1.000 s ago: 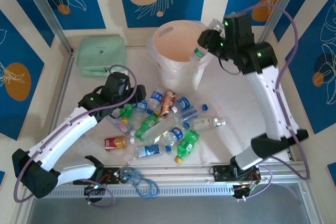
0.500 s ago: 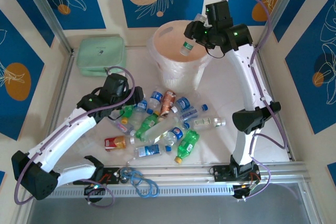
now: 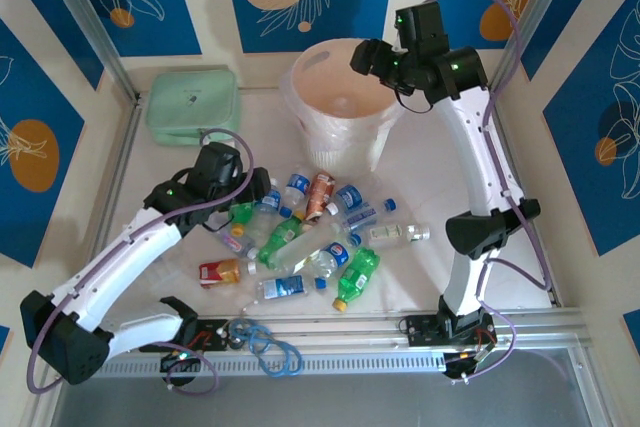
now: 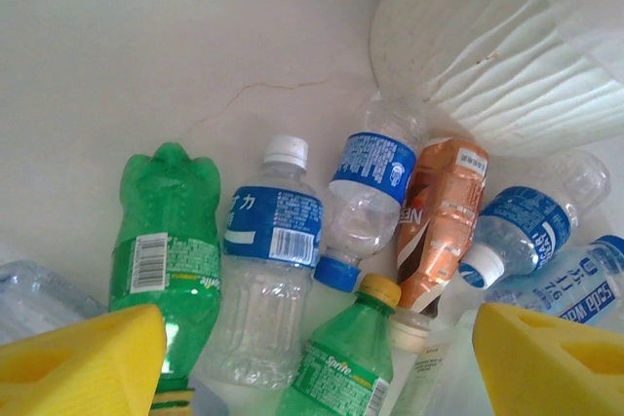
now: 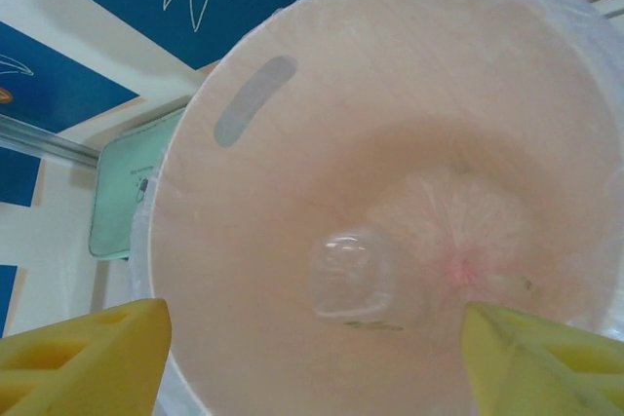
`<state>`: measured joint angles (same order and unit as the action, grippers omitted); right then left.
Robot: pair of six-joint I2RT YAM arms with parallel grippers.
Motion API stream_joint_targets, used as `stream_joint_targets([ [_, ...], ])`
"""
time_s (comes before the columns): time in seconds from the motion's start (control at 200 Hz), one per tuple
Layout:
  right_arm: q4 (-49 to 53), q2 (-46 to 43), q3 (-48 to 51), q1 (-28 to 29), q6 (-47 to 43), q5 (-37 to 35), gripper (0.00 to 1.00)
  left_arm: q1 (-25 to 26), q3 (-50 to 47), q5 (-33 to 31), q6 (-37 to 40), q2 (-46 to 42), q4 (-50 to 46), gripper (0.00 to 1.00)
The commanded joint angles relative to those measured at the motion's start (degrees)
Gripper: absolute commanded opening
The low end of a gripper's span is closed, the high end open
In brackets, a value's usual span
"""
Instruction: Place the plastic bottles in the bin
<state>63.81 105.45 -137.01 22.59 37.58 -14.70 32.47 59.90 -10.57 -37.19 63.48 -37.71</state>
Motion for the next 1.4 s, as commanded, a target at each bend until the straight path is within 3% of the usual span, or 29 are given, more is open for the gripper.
stream_joint_targets([
  [0.0,-1.3,-6.0,5.3,3.7,-3.5,-7.4,0.8,-1.0,-1.1,-0.8,0.7,-2.3,-5.2,0.83],
  [0.09,-8.0,-12.6,17.2,9.1,-7.5,-18.4,0.83,-1.5,-2.0,-1.6,1.3,-4.0,-8.8,0.85],
  [0.155,-13.7,-18.3,27.1,11.6,-9.0,-20.8,0.84,-1.9,-3.2,-1.4,1.8,-5.0,-10.6,0.86],
  [0.37,-15.4,-33.5,48.8,5.0,2.9,-5.1,0.81,-4.4,-5.4,2.3,3.0,-3.0,-12.6,0.84],
  [0.59,-15.6,-45.3,66.8,3.8,6.9,-0.1,0.79,-7.0,-4.7,5.5,0.6,0.8,-12.9,0.8],
  [0.91,-14.4,-47.5,72.3,4.7,8.0,3.0,0.77,-17.1,-8.1,8.0,-8.1,1.7,-14.8,0.79],
  [1.396,-14.1,-42.4,70.1,14.4,7.3,2.1,0.74,-24.2,-10.0,10.1,-18.7,11.8,-5.9,0.8],
])
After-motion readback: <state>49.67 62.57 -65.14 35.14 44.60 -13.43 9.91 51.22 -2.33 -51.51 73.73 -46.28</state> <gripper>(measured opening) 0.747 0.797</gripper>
